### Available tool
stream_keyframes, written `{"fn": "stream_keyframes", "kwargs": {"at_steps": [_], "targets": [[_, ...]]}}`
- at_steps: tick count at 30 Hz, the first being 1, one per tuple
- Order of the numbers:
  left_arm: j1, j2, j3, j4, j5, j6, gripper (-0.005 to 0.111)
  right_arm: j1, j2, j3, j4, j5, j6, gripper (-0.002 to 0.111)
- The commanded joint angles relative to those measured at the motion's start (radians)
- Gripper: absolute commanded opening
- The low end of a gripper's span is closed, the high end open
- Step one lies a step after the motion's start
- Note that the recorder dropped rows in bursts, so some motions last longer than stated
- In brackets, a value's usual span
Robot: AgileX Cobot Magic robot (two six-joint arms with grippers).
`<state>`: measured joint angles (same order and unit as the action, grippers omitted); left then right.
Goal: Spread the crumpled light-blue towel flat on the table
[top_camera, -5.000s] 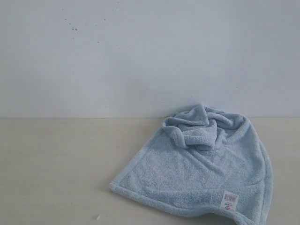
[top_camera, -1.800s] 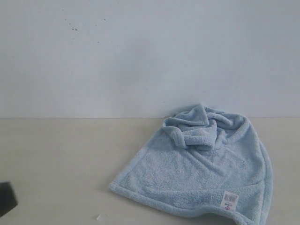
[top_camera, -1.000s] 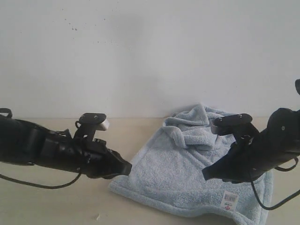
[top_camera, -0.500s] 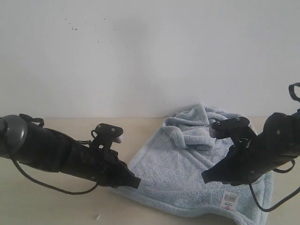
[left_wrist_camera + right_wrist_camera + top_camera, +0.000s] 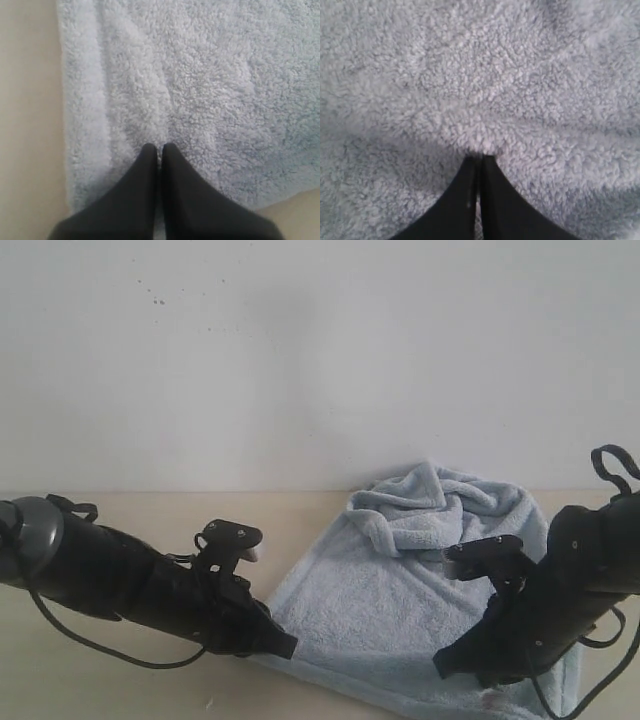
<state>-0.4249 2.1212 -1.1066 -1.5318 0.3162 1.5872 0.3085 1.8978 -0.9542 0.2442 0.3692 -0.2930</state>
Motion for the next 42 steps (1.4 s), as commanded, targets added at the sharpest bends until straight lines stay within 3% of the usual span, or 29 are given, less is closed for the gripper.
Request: {"fn": "stream_keyframes", "kwargs": {"at_steps": [1, 10, 22, 35, 42], "targets": [[-0.005, 0.012, 0.07, 0.143, 0.018, -0.138, 0.004, 0.001, 0.0, 0.014, -0.007, 0.065, 0.024, 0.003], [-0.005, -0.088, 0.155, 0.188, 0.053, -0.183, 0.004, 0.001, -0.002, 0.23, -0.004, -0.009, 0.047, 0.003], [-0.005, -0.318, 0.259, 0.188, 0.132, -0.237, 0.004, 0.017, -0.013, 0.437, 0.156, -0.083, 0.038, 0.003], [-0.005, -0.484, 0.395, 0.186, 0.132, -0.237, 0.004, 0.333, -0.224, 0.458, 0.222, -0.019, 0.13, 0.003], [-0.005, -0.547, 0.397, 0.191, 0.176, -0.238, 0.004, 0.414, -0.325, 0.458, 0.221, 0.048, 0.175, 0.003]]}}
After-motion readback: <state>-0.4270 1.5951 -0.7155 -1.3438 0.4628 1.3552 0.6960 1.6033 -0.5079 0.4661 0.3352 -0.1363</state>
